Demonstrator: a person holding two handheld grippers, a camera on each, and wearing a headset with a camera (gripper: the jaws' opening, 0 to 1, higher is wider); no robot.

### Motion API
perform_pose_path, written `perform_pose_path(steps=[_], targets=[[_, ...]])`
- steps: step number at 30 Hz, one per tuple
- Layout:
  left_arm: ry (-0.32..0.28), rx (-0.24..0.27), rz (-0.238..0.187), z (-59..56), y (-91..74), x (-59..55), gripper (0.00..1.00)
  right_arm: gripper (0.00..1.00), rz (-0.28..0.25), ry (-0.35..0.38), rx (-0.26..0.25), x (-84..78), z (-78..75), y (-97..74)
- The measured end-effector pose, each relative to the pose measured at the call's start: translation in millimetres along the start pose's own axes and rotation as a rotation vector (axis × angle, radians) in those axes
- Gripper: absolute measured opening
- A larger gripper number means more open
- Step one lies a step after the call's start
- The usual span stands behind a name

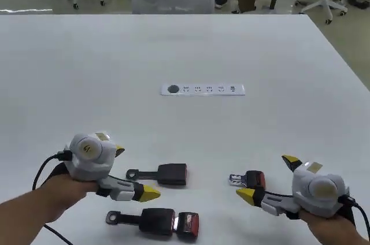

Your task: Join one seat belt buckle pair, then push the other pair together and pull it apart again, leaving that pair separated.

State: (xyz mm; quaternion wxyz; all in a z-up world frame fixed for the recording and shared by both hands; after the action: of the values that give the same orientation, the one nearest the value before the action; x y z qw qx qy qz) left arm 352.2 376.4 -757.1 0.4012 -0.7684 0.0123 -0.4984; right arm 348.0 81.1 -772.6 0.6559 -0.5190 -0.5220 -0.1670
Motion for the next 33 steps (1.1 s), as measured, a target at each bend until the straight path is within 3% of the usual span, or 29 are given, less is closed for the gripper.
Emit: perform_pose_path(steps=[6,13,16,19,21,33], targets=[[-0.016,0.042,-0.09,-10.5,-32.3,-3.5,1.0,0.96,-0.036,-0.006,-0.005,14.4,16.0,-20.5],[-0.033,0.065,-0.163,-25.2,-60.6,-12.3,1.0,0.98,-0.046,-0.017,-0.011,12.5,30.5,-43.8],[-0.055,0.04,-0.18,-32.9,-67.3,-17.5,1.0,0.99,-0.061,-0.015,-0.009,11.2,37.9,-54.3],[-0.046,0.058,-0.18,-34.3,-75.5,-27.4,1.0,1.0,-0.054,-0.02,-0.002,5.7,42.4,-62.0],[-0.068,0.064,-0.202,-35.1,-81.8,-31.3,1.0,1.0,-0.057,-0.02,-0.009,2.6,43.0,-68.4],[-0.12,0.122,-0.244,-41.9,-115.0,-61.8,1.0,1.0,-0.046,0.003,-0.03,-20.2,52.6,-95.9]])
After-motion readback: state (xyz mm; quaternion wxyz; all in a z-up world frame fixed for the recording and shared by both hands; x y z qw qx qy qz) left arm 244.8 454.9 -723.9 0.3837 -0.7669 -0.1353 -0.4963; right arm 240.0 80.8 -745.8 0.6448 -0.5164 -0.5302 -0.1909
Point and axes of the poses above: the centre of the closed fingertips' face, and the gripper's own axes: y roughly forward along the fingers, z roughly to its left, x roughly out of its top, the point moved 3 cm from there along -y, roughly backward along the fingers, and after that the axes turned 6 degrees about -x, right-handed, at the moved point
